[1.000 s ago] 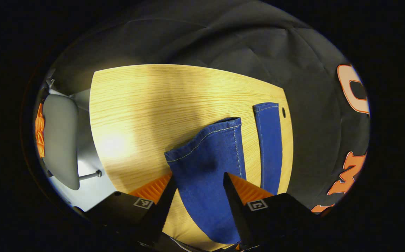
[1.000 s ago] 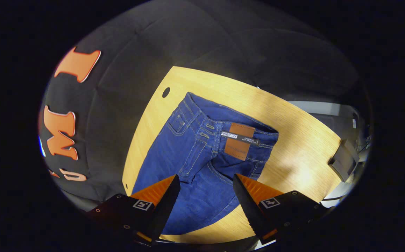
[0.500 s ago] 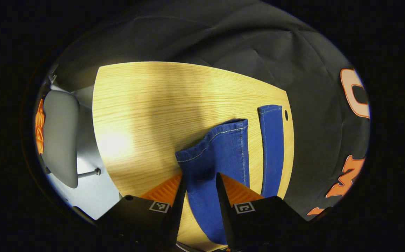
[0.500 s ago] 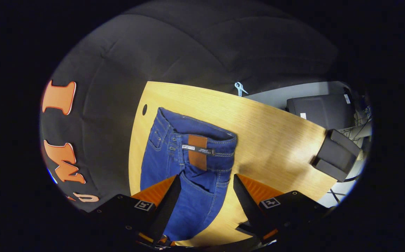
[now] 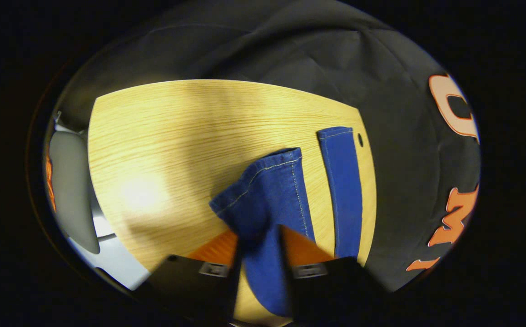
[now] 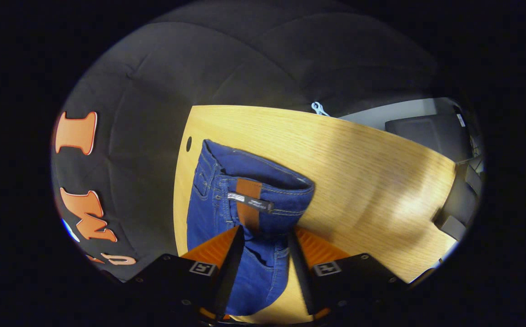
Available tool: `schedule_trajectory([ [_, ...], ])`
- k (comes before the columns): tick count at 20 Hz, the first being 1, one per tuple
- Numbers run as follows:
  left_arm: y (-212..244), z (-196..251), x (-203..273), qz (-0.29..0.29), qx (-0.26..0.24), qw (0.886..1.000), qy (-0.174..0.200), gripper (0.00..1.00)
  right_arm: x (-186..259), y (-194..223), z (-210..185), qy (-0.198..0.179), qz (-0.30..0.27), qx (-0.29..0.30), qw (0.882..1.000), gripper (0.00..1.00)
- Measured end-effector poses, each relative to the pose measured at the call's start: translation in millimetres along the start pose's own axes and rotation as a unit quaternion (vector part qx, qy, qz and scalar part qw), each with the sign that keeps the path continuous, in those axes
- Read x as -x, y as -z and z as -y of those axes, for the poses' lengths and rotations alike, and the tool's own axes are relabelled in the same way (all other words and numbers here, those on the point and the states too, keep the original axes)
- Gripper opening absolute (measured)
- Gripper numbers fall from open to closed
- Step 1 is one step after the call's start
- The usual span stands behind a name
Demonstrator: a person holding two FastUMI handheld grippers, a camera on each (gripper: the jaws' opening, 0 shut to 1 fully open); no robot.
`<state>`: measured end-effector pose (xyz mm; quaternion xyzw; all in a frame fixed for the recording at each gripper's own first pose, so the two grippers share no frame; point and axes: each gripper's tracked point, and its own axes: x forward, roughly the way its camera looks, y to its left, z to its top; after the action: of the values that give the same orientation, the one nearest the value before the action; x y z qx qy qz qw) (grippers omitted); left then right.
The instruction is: Grasp the waist and the cuffs of the jeans and fold them to make the two legs overlap; first hold the waist and fold one-third of the jeans toward the cuffs, then hold the cuffs and fold the remaining one-third in the same direction to finish folding.
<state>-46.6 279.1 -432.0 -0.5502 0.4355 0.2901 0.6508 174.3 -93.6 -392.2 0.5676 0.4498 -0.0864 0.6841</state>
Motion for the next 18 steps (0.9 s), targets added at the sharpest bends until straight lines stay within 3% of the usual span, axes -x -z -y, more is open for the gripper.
schedule_trajectory([
  [1,-3.4,5.8,-0.6,0.009,0.013,1.0,0.022,0.05,-2.7,3.2,-2.2,-0.009,0.005,-0.029,1.0,0.51],
  [4,-1.7,3.4,3.5,0.01,0.014,0.999,0.034,0.08,-5.4,0.5,-5.3,-0.025,0.017,-0.077,0.997,0.41],
  [5,-7.9,1.7,8.6,0.015,0.015,1.0,0.018,0.1,-9.4,3.3,-6.6,-0.019,0.019,-0.07,0.997,0.3],
  [6,-3.8,9.6,-1.0,0.009,0.008,1.0,0.02,0.06,-7.0,3.4,-3.2,-0.008,0.021,-0.065,0.998,0.31],
  [7,-5.6,18.4,4.7,0.012,0.001,1.0,0.025,0.03,-4.7,4.3,-9.8,-0.009,0.021,-0.06,0.998,0.19],
  [9,-5.7,21.8,7.8,0.018,-0.009,0.999,0.038,0.03,-0.3,5.9,-26.7,-0.023,0.016,-0.043,0.999,0.19],
  [13,-12.8,35.0,24.1,0.029,0.002,0.998,0.053,0.02,15.4,1.5,-53.2,-0.018,0.024,-0.042,0.999,0.19],
  [17,-24.7,86.0,52.6,0.045,-0.022,0.994,0.102,0.03,25.1,-2.7,-82.6,-0.03,0.028,-0.074,0.996,0.19],
  [18,-27.0,101.1,57.7,0.046,-0.028,0.992,0.112,0.03,21.6,-2.8,-88.8,-0.031,0.022,-0.073,0.997,0.13],
])
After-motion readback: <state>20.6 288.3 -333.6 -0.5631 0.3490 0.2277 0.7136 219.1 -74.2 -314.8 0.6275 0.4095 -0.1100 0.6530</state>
